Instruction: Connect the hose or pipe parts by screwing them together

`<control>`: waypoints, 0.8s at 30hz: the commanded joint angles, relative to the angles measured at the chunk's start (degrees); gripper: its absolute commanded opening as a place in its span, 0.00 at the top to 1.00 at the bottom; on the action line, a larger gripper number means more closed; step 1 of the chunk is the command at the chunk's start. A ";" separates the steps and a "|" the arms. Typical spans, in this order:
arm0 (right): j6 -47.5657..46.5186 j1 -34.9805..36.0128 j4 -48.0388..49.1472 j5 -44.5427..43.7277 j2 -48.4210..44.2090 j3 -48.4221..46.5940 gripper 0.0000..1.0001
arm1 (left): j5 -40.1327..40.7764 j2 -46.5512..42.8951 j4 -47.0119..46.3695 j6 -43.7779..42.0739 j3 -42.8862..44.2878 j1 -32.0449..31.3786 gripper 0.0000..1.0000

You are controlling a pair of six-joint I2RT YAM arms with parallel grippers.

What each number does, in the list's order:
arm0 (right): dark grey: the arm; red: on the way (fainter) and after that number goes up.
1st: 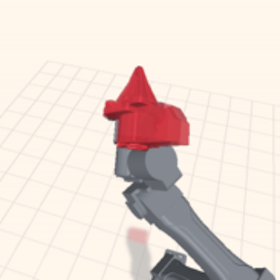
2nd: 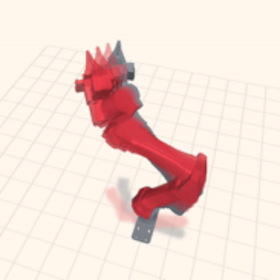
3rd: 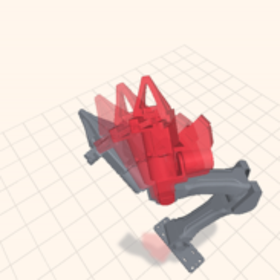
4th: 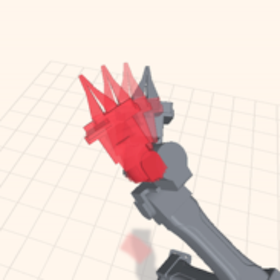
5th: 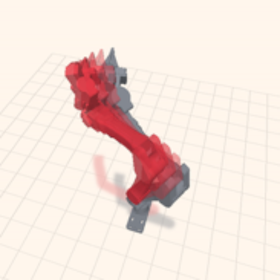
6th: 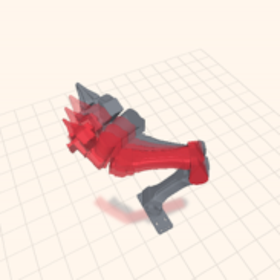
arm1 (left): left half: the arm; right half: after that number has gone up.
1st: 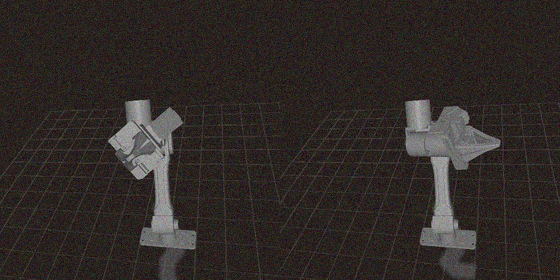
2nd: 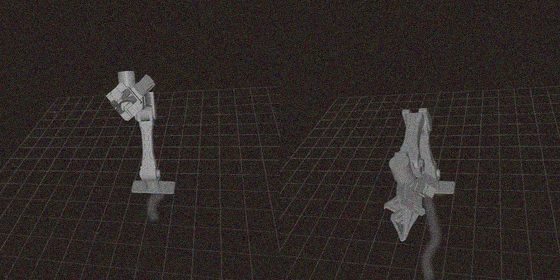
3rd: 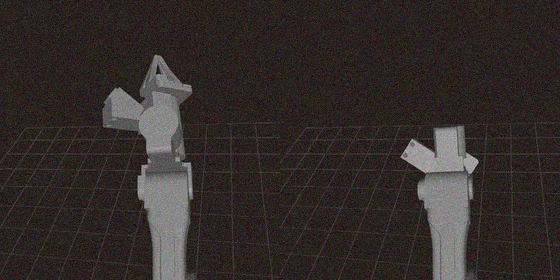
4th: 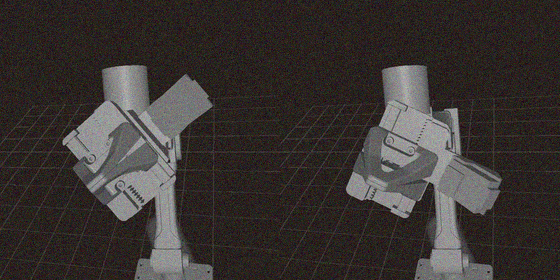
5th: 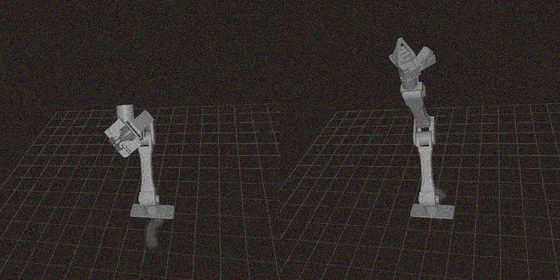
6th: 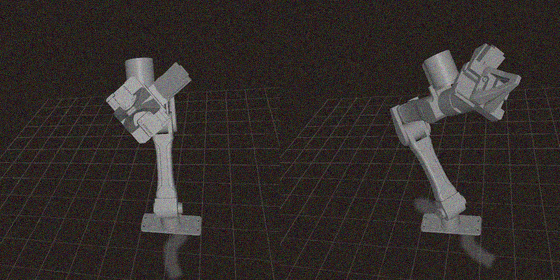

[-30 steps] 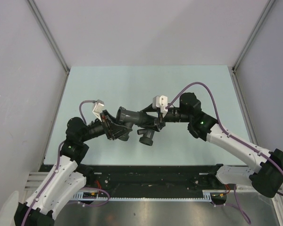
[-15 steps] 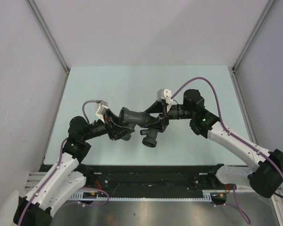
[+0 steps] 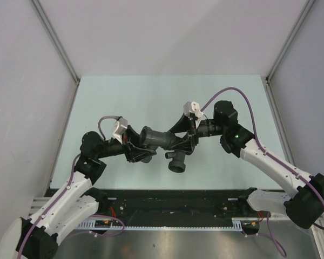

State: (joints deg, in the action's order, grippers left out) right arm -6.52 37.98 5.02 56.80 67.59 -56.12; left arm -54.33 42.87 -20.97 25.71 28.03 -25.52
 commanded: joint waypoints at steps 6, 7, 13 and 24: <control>13.54 5.97 17.39 16.76 -0.09 -3.03 0.92 | -14.93 5.82 0.49 -9.62 5.98 -8.58 1.00; 14.51 6.23 18.18 17.20 -0.09 -3.03 0.92 | -15.19 6.52 0.49 -10.94 6.42 -8.67 1.00; 16.36 7.64 18.71 19.58 -0.79 -3.03 0.96 | -20.91 11.35 0.49 -13.58 9.14 -9.72 1.00; 24.90 7.46 24.60 20.55 0.35 -3.03 1.00 | -21.08 12.84 0.41 -18.51 8.44 -10.17 0.99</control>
State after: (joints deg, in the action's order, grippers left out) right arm 16.34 44.01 19.11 82.15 67.55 -56.16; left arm -79.88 51.44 -24.16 10.79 37.08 -35.03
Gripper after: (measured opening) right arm 0.647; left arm 0.513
